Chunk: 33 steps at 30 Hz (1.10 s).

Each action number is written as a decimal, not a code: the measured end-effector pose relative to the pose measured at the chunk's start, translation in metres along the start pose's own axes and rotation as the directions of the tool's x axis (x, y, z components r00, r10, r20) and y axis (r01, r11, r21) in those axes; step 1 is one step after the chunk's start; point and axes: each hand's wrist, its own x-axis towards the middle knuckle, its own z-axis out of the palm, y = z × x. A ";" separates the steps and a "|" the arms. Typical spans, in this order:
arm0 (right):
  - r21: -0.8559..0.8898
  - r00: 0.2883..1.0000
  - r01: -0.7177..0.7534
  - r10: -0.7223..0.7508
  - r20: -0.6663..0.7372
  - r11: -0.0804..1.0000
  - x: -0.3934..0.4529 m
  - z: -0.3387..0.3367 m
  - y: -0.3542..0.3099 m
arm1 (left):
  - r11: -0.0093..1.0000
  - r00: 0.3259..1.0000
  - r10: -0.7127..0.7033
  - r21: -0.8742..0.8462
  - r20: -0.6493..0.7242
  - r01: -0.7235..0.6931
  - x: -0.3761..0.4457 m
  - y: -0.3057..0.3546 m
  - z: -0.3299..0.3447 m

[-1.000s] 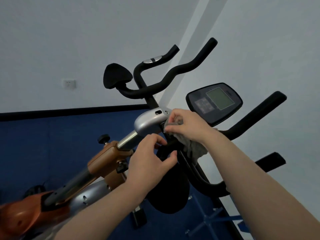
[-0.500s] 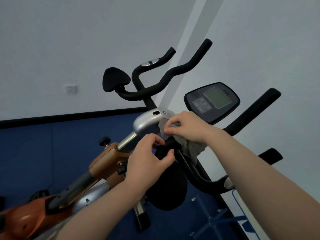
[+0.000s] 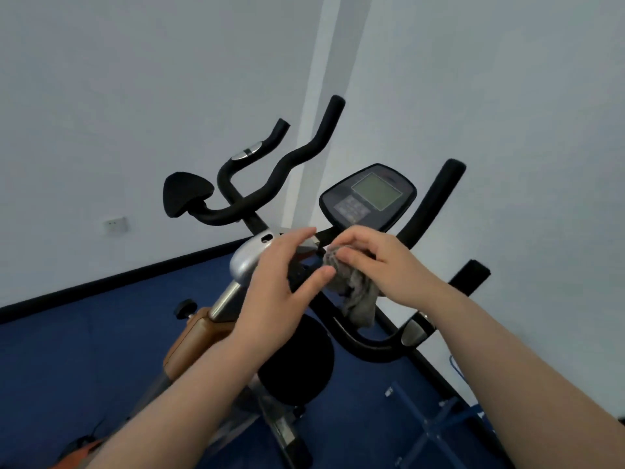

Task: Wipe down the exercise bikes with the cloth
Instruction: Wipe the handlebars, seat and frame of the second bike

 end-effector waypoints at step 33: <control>0.047 0.936 -0.225 0.229 -0.267 0.973 -0.018 -0.027 -0.016 | 0.939 0.990 0.005 0.341 -0.143 0.044 0.014 0.053 -0.015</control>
